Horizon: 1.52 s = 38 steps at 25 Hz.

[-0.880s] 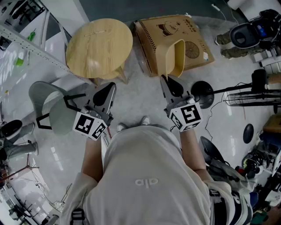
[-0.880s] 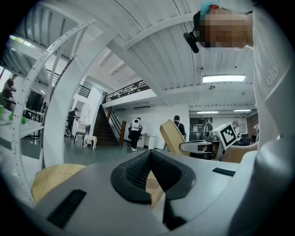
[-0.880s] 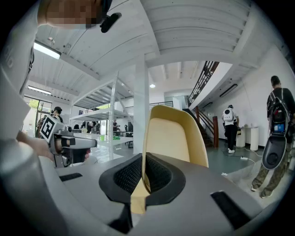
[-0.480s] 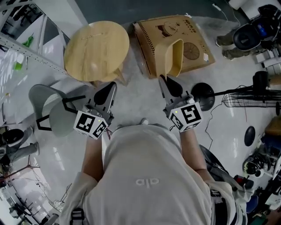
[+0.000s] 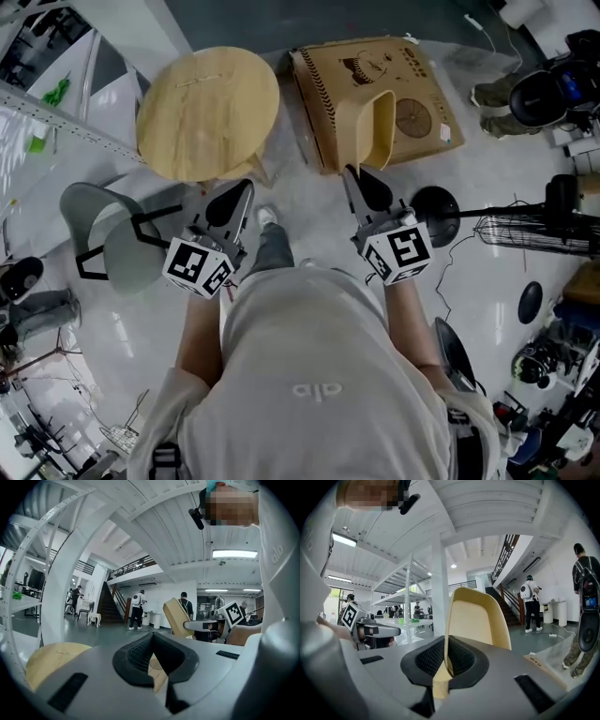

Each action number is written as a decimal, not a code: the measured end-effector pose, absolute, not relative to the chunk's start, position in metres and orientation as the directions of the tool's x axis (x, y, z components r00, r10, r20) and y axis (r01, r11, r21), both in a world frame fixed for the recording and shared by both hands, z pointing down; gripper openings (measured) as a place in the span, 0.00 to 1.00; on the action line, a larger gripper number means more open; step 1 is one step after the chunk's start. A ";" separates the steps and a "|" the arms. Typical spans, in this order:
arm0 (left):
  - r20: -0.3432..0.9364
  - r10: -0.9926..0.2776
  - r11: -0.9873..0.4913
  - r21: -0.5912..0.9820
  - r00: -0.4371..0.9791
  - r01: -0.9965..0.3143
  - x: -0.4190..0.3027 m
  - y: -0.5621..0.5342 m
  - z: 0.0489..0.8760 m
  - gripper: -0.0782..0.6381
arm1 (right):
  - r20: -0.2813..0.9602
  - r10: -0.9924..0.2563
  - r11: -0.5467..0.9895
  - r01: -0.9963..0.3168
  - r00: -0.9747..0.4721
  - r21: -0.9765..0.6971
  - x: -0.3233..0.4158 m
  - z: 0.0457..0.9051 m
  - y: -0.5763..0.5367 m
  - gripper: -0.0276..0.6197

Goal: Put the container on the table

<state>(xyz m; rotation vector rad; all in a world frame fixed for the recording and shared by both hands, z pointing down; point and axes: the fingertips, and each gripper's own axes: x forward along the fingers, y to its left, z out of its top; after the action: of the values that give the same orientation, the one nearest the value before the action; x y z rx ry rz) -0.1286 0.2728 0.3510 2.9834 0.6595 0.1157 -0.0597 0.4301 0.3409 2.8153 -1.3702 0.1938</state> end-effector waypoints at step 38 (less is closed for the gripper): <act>0.175 -0.074 -0.966 0.234 0.982 -0.114 0.029 -0.073 0.411 0.13 | 0.419 -0.895 -0.154 -0.988 0.153 0.030 0.215 0.431 0.041 0.10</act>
<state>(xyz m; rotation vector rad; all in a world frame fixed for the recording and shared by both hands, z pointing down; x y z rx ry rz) 0.0286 -0.0726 0.4114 2.8832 -0.1389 0.2407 0.2147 0.0407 0.4306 2.1368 -1.8167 0.4411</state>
